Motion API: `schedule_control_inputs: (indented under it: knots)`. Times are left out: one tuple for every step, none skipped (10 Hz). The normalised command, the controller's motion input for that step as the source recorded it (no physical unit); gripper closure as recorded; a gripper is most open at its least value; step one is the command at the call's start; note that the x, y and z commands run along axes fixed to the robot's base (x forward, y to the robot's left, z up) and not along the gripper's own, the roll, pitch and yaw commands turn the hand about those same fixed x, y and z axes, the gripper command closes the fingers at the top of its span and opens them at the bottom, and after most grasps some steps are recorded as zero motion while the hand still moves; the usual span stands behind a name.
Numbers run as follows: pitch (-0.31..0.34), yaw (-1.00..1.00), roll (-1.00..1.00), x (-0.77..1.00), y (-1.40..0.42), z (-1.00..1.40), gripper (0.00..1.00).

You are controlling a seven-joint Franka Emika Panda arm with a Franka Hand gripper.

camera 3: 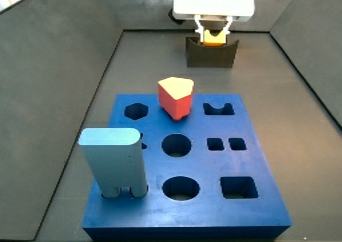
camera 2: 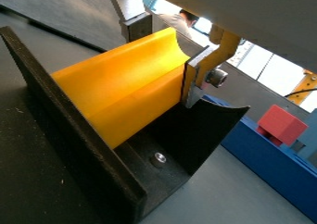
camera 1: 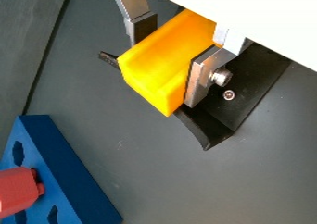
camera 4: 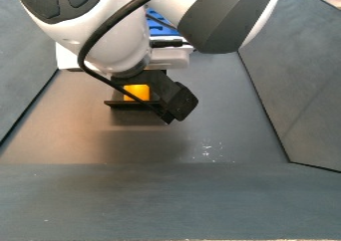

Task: Pick up the arch object. Move up. Place the arch object on the fixture. Regrasp the arch object. Move to above the board. Insert the arch object.
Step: Place the arch object on the fixture, then regrasp the arch object.

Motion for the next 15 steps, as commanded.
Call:
schedule_control_inputs:
  knots:
    - [-0.031,-0.11,-0.14,0.07,0.08,-0.29,1.00]
    - [-0.031,-0.10,-0.14,0.07,0.08,-0.29,1.00]
    - [0.000,0.00,0.00,0.00,0.00,0.00,0.00]
    - [-0.024,0.04,-0.03,0.00,0.00,1.00,0.00]
    - [-0.012,0.05,-0.02,-0.01,0.00,1.00,0.00]
    - [-0.002,0.05,-0.01,-0.03,0.01,1.00,0.00]
    - [0.016,0.05,0.01,-0.03,0.00,1.00,0.00]
    - [0.050,0.05,0.02,-0.04,0.00,1.00,0.00]
    - [0.076,0.04,0.02,-0.04,0.01,0.92,0.00]
    - [0.093,0.02,0.03,-0.03,0.01,0.74,0.00]
    - [0.107,0.00,0.03,-0.03,0.01,0.50,0.00]
    - [0.109,-0.02,0.04,-0.03,0.01,0.32,0.00]
    - [0.089,0.01,1.00,-0.11,-0.84,0.91,0.00]
    - [0.086,0.01,1.00,-0.10,-0.82,0.78,0.00]
    - [0.073,0.01,1.00,-0.11,-0.66,0.59,0.00]
